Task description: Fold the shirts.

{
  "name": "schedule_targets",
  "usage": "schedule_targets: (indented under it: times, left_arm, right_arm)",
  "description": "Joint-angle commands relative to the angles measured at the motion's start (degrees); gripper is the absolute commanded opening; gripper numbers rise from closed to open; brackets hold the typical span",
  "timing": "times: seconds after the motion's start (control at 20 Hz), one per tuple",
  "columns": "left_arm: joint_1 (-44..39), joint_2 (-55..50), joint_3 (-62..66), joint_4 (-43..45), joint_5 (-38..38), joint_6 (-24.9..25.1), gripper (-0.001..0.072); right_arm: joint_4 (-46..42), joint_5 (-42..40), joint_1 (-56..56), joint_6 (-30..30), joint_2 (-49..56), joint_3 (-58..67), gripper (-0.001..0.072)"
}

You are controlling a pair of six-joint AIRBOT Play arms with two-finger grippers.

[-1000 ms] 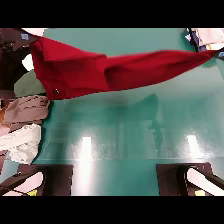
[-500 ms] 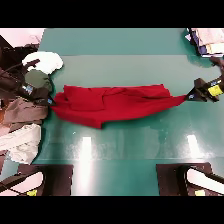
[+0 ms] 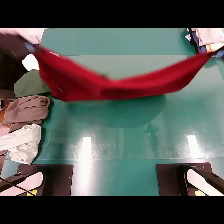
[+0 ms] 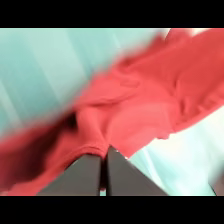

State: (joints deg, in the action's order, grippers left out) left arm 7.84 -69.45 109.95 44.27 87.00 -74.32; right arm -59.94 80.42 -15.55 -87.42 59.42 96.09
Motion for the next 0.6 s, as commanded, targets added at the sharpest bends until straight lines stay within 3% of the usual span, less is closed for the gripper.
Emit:
schedule_targets:
  times: [0.0,0.3,0.55]
  left_arm:
    - [0.0,2.3,18.1,-0.8,-6.1,-0.9,0.0025]
    - [0.0,19.3,15.3,7.2,-22.8,-0.7,0.0024]
    - [0.0,23.8,15.1,9.1,-23.4,-0.8,0.0024]
  right_arm:
    - [-0.3,-8.8,0.1,0.1,-5.6,9.7,0.0008]
    - [-8.0,-9.3,0.1,0.5,-11.3,22.1,0.0008]
    - [-14.9,-8.1,0.1,-2.5,-15.1,19.5,0.0006]
